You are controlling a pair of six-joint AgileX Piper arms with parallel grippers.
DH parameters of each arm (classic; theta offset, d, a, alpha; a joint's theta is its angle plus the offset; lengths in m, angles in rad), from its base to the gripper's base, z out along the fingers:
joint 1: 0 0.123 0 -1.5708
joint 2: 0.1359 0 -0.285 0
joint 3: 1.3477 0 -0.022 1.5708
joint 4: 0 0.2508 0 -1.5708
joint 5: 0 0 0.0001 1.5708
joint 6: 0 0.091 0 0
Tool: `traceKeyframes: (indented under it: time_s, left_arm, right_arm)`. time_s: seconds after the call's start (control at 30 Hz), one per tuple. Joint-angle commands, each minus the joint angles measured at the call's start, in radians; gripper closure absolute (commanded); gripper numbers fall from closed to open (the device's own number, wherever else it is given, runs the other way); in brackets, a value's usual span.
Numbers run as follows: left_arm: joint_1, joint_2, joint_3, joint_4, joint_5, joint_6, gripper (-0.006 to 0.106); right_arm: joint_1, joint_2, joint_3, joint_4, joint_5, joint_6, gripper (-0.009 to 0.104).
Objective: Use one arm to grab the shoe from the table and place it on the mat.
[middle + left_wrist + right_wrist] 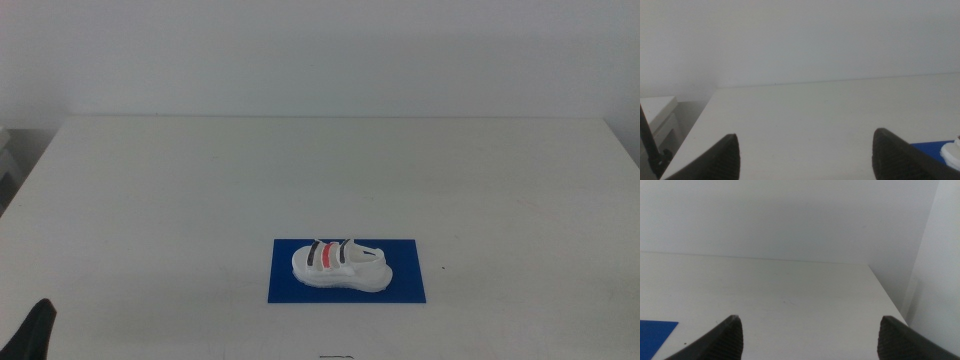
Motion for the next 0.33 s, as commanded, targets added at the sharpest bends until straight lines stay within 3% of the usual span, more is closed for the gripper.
traceKeyframes:
  time_s: [0.0, 0.3]
  left_arm:
    - [0.012, -0.022, -0.003, -0.009, -0.081, 0.0, 0.012]
    - [0.085, -0.022, -0.003, -0.009, -0.081, 0.0, 0.012]
  right_arm:
    - [0.002, -0.019, -0.019, -0.009, -0.076, -0.004, 0.001]
    - [0.002, -0.019, -0.019, -0.009, -0.076, -0.004, 0.001]
